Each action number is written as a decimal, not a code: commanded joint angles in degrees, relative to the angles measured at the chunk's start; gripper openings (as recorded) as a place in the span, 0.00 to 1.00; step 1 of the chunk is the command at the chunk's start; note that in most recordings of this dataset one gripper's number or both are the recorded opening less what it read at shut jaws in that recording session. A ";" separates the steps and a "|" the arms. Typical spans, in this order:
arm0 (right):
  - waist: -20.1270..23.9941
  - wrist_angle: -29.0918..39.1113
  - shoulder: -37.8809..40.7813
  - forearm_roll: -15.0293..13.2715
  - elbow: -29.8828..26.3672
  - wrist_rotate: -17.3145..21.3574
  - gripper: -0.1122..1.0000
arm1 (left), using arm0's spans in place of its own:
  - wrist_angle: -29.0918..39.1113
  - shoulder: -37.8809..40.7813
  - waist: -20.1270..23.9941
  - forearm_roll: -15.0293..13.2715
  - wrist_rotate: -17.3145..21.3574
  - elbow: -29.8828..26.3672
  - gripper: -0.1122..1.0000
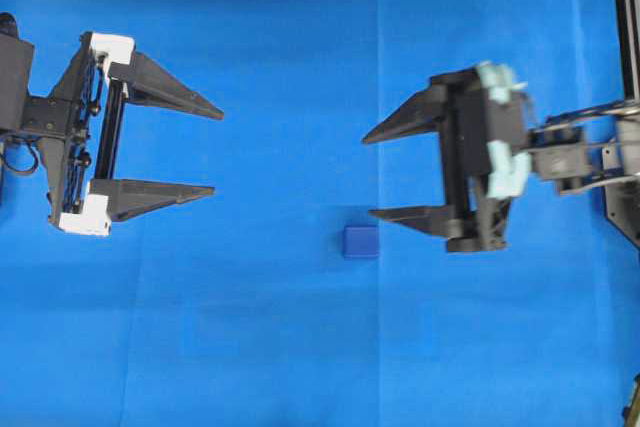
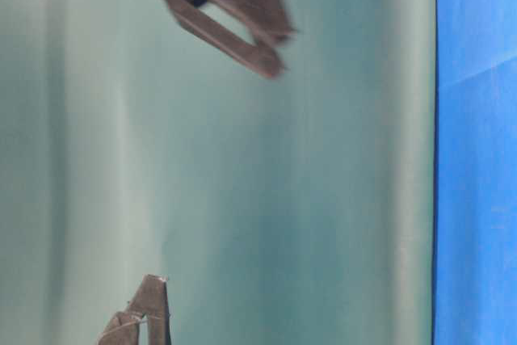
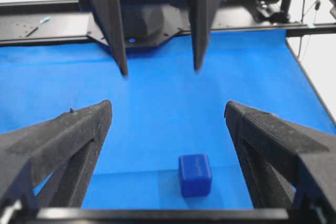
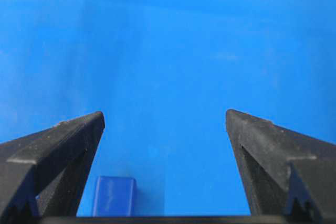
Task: Handover the blue block to the right arm after grasping it with the left arm, then place it in the designated position.
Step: 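Open the right gripper to release the cube and raise it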
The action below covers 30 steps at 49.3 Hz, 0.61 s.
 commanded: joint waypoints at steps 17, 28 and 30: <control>0.26 2.64 -8.79 -0.97 -0.70 0.00 0.91 | -0.26 -0.62 0.18 0.18 -0.09 -0.97 0.90; 0.26 2.37 -8.09 -2.20 -0.97 0.00 0.91 | -0.26 -0.62 0.09 0.18 -0.09 -0.97 0.90; 0.00 1.93 -8.09 -2.55 -0.97 0.00 0.91 | -0.26 -0.62 0.09 0.18 -0.09 -0.97 0.90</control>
